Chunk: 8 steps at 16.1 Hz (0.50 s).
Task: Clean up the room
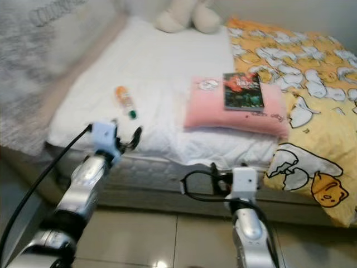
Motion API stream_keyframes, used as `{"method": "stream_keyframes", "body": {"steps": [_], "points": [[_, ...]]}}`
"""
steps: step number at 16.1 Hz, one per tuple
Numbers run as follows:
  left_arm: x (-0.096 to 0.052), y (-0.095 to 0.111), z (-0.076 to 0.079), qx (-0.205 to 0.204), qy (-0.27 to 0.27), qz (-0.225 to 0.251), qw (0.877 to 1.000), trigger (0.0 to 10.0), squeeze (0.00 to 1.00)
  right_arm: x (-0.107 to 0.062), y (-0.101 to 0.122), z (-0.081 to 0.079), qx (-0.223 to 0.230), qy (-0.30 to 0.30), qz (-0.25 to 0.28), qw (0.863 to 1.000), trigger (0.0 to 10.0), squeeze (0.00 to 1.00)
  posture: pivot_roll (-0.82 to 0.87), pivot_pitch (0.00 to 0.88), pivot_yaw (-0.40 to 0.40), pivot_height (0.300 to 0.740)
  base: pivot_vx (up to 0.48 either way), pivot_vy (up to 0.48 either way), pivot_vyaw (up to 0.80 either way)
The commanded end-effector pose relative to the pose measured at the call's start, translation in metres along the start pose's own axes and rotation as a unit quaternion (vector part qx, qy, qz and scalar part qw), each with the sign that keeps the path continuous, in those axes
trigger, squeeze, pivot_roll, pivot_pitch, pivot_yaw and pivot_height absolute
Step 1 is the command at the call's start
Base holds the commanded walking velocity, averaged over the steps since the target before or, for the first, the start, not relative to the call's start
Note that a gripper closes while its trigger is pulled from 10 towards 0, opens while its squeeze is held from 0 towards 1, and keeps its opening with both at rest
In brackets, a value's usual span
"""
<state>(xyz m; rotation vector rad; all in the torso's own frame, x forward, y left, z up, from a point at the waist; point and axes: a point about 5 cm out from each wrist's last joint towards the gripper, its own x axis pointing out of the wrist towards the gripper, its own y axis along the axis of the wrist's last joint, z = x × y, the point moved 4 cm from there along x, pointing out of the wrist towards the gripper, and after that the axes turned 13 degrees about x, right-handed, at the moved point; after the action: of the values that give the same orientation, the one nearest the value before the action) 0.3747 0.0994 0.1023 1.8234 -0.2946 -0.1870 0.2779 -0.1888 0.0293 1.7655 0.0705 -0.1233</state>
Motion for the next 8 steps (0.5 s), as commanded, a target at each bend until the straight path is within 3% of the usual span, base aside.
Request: {"method": "stream_keyframes", "body": {"steps": [1,8], "points": [[0.001,-0.002,0.001,0.009,0.0,-0.008,1.0,10.0,0.0,0.003,0.002,-0.002,0.004,0.001,0.003,1.0,10.0,0.0,0.05,0.0,0.009,0.74,0.48,0.0,0.0],[0.014,0.012,0.012,0.016,-0.017,0.005,1.0,10.0,0.0,0.0,0.002,-0.001,-0.001,0.004,0.002,1.0,10.0,0.0,0.03,0.0,0.007,0.74,0.48,0.0,0.0]]}}
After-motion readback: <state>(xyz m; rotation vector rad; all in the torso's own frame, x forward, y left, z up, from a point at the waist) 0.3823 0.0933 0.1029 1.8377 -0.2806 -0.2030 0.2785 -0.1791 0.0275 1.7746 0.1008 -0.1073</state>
